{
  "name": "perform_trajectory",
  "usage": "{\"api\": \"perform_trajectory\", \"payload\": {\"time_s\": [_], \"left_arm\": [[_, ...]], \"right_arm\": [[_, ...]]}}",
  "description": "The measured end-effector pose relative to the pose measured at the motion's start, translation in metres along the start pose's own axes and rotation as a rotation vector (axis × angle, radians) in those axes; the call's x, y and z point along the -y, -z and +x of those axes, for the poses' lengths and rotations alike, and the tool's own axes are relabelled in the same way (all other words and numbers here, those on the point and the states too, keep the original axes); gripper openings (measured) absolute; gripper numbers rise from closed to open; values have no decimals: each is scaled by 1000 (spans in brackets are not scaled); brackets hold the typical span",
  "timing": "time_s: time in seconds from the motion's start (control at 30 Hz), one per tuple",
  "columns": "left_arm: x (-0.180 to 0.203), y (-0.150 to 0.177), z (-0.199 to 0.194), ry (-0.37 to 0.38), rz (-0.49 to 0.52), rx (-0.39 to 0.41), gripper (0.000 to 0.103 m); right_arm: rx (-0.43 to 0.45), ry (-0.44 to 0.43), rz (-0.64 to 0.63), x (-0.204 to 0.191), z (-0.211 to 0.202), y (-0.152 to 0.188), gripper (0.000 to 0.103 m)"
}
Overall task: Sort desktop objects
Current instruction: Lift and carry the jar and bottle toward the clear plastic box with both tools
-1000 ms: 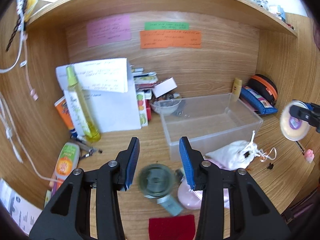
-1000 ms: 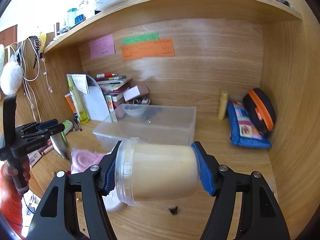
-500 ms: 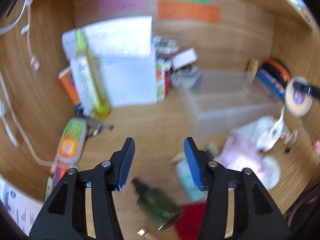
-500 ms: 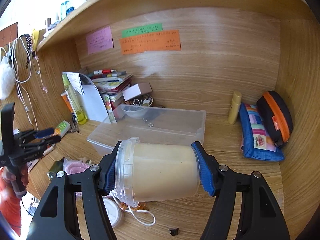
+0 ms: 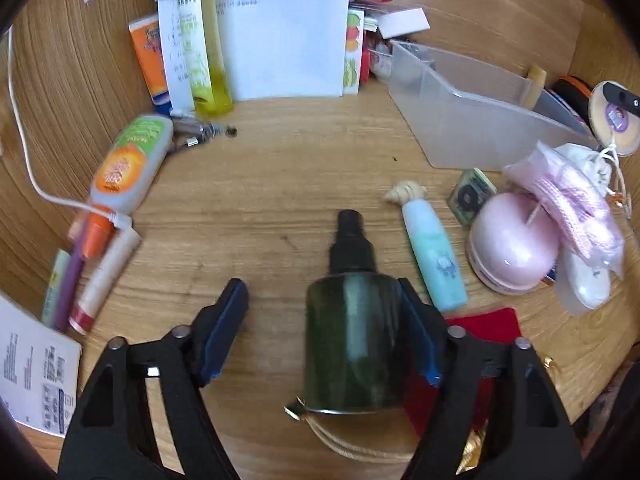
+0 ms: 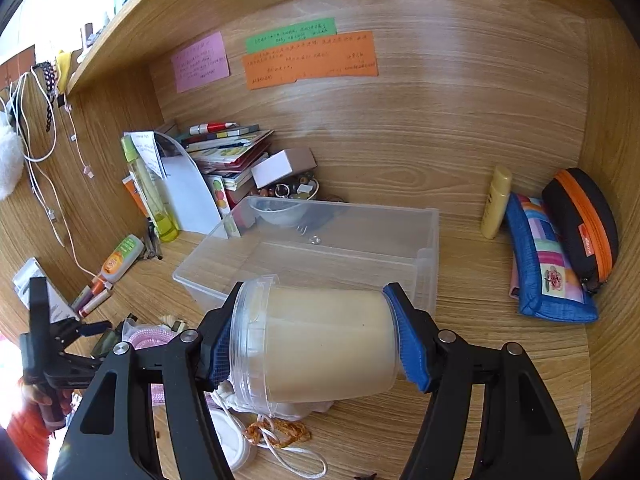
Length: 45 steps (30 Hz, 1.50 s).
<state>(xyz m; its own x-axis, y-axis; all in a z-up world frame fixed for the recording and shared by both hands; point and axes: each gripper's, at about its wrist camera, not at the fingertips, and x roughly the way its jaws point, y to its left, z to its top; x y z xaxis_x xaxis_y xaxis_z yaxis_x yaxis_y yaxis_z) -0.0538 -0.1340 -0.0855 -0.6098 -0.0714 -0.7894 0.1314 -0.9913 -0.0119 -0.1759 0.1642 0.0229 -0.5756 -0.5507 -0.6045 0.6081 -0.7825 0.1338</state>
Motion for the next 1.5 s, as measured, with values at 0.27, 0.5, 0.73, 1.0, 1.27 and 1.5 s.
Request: {"api": "perform_trajectory", "payload": {"time_s": [0.27, 0.5, 0.73, 1.0, 1.27, 1.5], "left_arm": [[-9, -6, 0, 5, -53, 32, 41], [-17, -34, -18, 48, -86, 96, 41], [6, -83, -43, 91, -14, 198, 41], [46, -129, -28, 163, 43, 218, 41], [85, -167, 3, 240, 94, 176, 41], [104, -176, 36, 282, 128, 99, 41]], "right_arm": [[7, 18, -11, 1, 5, -12, 63], [14, 29, -21, 2, 14, -26, 63], [9, 31, -19, 3, 32, -36, 63], [-19, 37, -31, 9, 56, -44, 63], [-54, 44, -52, 17, 81, -48, 63], [-93, 40, -61, 26, 99, -46, 63]]}}
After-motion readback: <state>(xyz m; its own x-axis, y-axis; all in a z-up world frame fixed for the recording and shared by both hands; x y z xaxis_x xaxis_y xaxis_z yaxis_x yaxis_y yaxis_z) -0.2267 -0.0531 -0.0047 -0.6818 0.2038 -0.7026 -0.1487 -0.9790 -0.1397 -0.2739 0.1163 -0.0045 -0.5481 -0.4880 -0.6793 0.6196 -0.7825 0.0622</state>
